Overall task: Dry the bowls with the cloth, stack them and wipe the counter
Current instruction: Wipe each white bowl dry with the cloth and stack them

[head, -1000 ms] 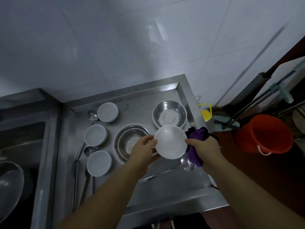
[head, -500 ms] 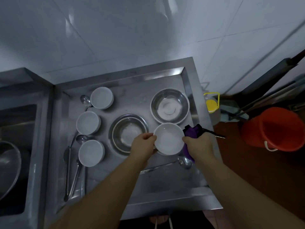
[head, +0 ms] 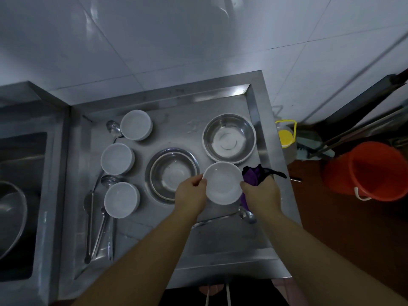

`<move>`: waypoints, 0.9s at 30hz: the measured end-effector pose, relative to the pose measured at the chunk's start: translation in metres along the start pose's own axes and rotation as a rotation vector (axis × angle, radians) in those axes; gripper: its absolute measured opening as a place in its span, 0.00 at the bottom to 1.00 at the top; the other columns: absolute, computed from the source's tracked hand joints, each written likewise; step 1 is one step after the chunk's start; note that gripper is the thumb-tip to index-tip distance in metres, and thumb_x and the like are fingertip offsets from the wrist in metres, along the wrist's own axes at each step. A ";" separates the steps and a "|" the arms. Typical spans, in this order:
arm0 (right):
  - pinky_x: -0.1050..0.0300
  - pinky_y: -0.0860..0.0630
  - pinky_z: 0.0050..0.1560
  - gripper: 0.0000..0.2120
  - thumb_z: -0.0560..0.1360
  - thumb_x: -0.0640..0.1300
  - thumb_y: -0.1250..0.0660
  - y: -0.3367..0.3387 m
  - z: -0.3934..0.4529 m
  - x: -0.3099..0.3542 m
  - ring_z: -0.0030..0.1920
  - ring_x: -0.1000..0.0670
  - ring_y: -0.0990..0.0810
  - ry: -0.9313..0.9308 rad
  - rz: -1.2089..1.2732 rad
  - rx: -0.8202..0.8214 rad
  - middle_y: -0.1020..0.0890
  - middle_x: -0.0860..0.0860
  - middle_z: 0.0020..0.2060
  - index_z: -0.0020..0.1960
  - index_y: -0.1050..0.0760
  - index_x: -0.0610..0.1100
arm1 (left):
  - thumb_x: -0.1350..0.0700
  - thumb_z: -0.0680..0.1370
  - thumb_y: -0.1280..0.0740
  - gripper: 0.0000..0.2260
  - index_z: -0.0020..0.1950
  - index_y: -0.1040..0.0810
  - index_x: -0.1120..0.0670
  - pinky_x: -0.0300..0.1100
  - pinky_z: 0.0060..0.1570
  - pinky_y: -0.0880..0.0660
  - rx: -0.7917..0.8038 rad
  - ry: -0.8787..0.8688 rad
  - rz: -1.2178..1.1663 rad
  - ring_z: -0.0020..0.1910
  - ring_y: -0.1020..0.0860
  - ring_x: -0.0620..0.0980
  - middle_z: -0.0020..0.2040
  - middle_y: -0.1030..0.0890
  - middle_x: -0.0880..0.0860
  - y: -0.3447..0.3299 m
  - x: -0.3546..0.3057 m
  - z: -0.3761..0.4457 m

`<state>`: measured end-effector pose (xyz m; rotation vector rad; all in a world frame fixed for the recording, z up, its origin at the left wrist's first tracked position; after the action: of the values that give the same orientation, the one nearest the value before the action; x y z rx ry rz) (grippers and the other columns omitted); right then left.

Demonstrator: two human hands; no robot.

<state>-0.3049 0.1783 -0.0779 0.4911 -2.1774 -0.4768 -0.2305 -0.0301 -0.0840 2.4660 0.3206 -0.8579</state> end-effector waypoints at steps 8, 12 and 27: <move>0.48 0.22 0.44 0.11 0.71 0.47 0.23 0.029 -0.008 0.015 0.43 0.41 0.19 0.108 -0.028 -0.052 0.20 0.48 0.38 0.44 0.26 0.47 | 0.49 0.82 0.32 0.17 0.70 0.19 0.50 0.55 0.64 0.20 -0.015 -0.026 0.028 0.59 0.18 0.53 0.60 0.17 0.50 0.020 -0.005 -0.011; 0.54 0.30 0.37 0.13 0.72 0.45 0.24 0.036 -0.028 0.047 0.38 0.46 0.23 0.246 -0.075 -0.115 0.24 0.54 0.34 0.40 0.30 0.49 | 0.49 0.82 0.32 0.15 0.68 0.20 0.47 0.51 0.63 0.20 -0.034 -0.042 0.064 0.55 0.19 0.50 0.54 0.18 0.45 0.049 -0.003 -0.022; 0.49 0.23 0.39 0.07 0.76 0.46 0.31 -0.133 -0.146 0.092 0.43 0.46 0.21 0.704 -0.505 0.240 0.22 0.49 0.42 0.49 0.28 0.45 | 0.53 0.82 0.33 0.18 0.72 0.22 0.52 0.45 0.49 0.23 -0.140 -0.111 0.470 0.54 0.20 0.53 0.66 0.20 0.54 0.214 0.081 -0.002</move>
<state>-0.2176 -0.0048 0.0006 1.1604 -1.4217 -0.2444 -0.0873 -0.2057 -0.0516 2.2161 -0.2255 -0.7347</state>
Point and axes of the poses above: each hand's wrist, its own z-axis towards the middle knuckle, its own y-axis out of the back of the hand, x = y × z, the point moved 5 cm from there along z, towards the middle knuckle
